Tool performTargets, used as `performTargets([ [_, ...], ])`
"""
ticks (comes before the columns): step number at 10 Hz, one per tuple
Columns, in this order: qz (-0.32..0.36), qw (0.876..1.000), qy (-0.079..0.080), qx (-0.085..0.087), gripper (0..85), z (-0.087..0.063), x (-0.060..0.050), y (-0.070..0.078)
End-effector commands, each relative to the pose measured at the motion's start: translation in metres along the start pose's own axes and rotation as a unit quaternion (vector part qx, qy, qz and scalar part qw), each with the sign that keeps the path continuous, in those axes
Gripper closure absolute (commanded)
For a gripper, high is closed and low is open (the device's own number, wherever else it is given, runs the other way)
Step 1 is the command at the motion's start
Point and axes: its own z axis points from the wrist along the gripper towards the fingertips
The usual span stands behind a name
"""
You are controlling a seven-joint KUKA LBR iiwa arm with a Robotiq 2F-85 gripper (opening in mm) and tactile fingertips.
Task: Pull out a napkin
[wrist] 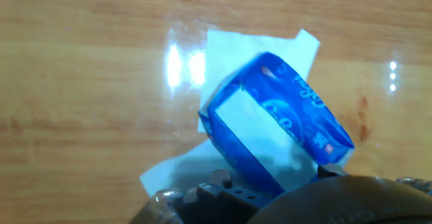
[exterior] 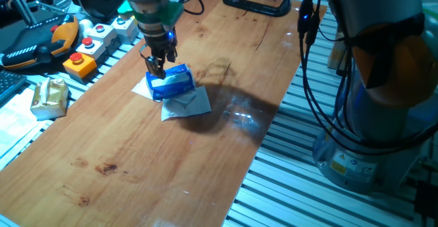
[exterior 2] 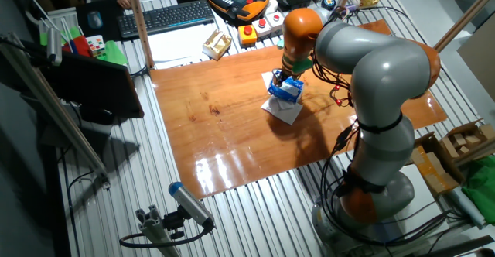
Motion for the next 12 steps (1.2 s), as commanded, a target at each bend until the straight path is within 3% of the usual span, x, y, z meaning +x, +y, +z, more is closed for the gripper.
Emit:
performTargets([
  [1,0.001,1.000,0.000,0.000,16.3,-0.002,-0.001,0.000],
  [2,0.003,1.000,0.000,0.001,16.0,-0.002,-0.001,0.000],
  [6,0.022,0.999,0.047,0.001,14.0,-0.002,-0.001,0.000],
  [8,0.017,0.998,0.064,-0.008,18.7,-0.002,-0.001,0.000],
  [9,0.016,0.998,0.062,-0.009,19.7,0.003,-0.001,0.002],
  [12,0.019,0.999,0.034,-0.011,14.7,0.042,-0.004,0.017],
])
